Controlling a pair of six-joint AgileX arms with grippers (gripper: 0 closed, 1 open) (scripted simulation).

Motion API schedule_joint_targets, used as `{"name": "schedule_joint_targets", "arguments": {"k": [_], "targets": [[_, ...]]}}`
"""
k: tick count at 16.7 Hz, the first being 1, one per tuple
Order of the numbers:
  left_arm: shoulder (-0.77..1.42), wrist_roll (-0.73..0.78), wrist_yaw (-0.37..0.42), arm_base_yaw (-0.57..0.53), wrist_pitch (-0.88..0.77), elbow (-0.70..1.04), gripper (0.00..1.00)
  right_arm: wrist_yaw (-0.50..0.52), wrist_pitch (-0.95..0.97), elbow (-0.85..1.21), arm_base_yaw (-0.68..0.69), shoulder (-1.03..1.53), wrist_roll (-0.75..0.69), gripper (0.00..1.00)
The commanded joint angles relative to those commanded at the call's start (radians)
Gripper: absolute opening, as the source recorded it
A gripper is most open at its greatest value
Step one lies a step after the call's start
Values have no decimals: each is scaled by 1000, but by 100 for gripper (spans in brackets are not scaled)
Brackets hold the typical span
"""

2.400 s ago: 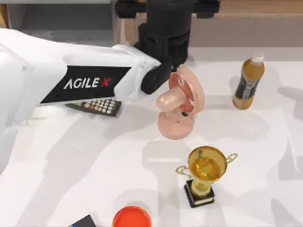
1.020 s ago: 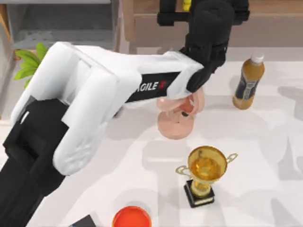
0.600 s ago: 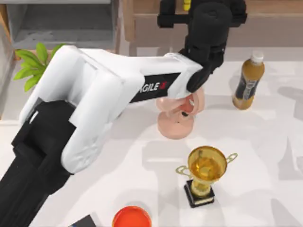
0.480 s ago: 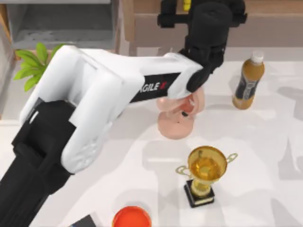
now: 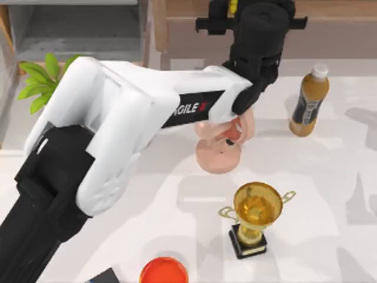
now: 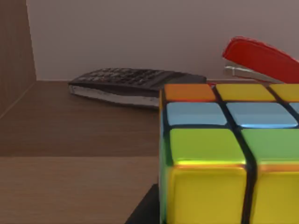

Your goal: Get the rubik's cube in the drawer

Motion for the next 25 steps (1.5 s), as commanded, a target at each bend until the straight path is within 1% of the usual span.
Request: {"name": "schedule_joint_targets", "arguments": {"k": [3, 4, 14, 19, 22, 25], "targets": [[0, 0, 0, 0, 0, 0, 2, 0, 0, 0, 0, 0, 0, 100], [0, 0, 0, 0, 0, 0, 0, 0, 0, 0, 0, 0, 0, 100], [-17, 10, 4, -11, 15, 5, 0, 0, 0, 0, 0, 0, 0, 100], [-86, 49, 52, -86, 79, -28, 0, 0, 0, 0, 0, 0, 0, 100], [-85, 49, 31, -93, 49, -80, 0, 0, 0, 0, 0, 0, 0, 100], [-88, 13, -10, -46, 12, -103, 0, 0, 0, 0, 0, 0, 0, 100]]}}
